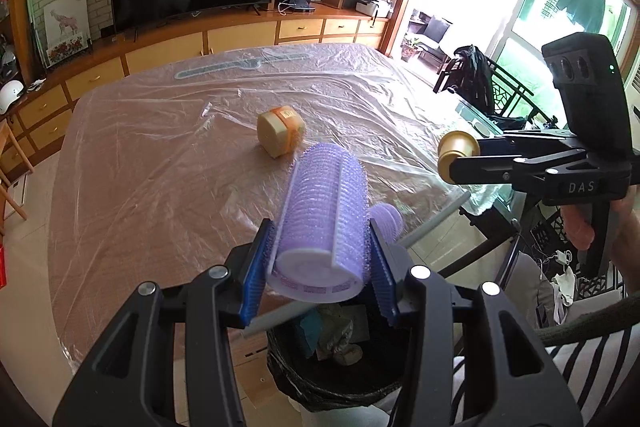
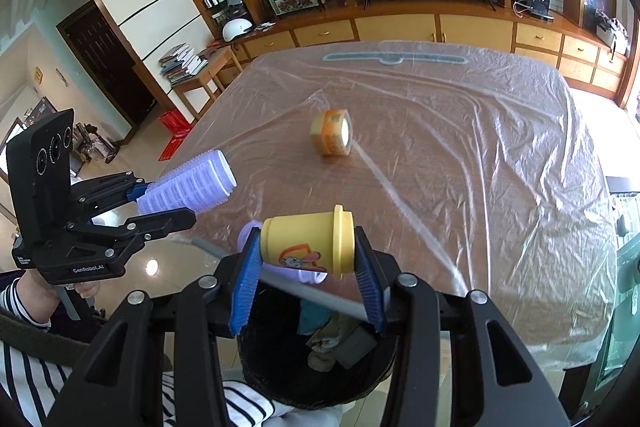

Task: Collect trash
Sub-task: 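Carry the purple roller and yellow cup over the trash bin with both tools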

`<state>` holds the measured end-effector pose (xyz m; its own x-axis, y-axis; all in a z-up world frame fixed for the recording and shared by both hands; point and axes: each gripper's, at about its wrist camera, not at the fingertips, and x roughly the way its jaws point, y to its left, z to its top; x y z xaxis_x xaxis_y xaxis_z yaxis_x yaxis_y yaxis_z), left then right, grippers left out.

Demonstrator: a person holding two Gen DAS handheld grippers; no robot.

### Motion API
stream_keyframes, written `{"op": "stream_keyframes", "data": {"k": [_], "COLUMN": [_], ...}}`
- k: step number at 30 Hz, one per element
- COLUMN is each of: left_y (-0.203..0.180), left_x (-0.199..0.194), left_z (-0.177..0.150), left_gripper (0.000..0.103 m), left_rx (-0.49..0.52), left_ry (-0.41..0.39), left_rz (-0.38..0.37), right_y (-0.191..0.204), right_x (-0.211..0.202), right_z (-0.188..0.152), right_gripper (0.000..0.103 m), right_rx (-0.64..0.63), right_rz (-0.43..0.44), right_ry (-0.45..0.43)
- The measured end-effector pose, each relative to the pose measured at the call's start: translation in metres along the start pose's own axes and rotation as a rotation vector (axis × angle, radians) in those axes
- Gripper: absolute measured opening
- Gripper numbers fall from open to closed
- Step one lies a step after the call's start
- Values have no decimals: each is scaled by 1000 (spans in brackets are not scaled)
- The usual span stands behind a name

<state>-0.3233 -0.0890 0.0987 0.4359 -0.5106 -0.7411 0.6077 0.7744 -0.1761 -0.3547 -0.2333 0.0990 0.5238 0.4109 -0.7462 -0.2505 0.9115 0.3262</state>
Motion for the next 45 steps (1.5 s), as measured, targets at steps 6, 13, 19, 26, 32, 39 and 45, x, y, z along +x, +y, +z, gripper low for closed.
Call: {"op": "stream_keyframes", "data": {"k": [6,13,19,26,32,39,45], "left_y": [-13,-26,-35,-47,-53,-55,-51], "left_x": [-12,-18,-13,0,12,26,39], "left_z": [-17,-32,-44,-60,-71,-84,-93], "left_gripper": [46,46,46,46,46,46,46], "left_rx": [20,46,62,90,93,93,88], "left_ry": [14,44,85,145,184,231,270], "left_rz": [-26,-45,-57,-60,-62,-52,-37], "right_y": [4,10,11,11,8,7,10], "right_x": [-8,-12,-12,-4,7,21,32], "right_z": [-18,-40,-54,-72,-81,-91,-96], "right_gripper": [43,43,43,43,43,43,43], "right_rx": [-4,-15,-18,-29,-33,-38,-47], "right_rz": [35,45,49,39,13,-17,-33], "right_ry": [25,66,96,142,170,207,231]}}
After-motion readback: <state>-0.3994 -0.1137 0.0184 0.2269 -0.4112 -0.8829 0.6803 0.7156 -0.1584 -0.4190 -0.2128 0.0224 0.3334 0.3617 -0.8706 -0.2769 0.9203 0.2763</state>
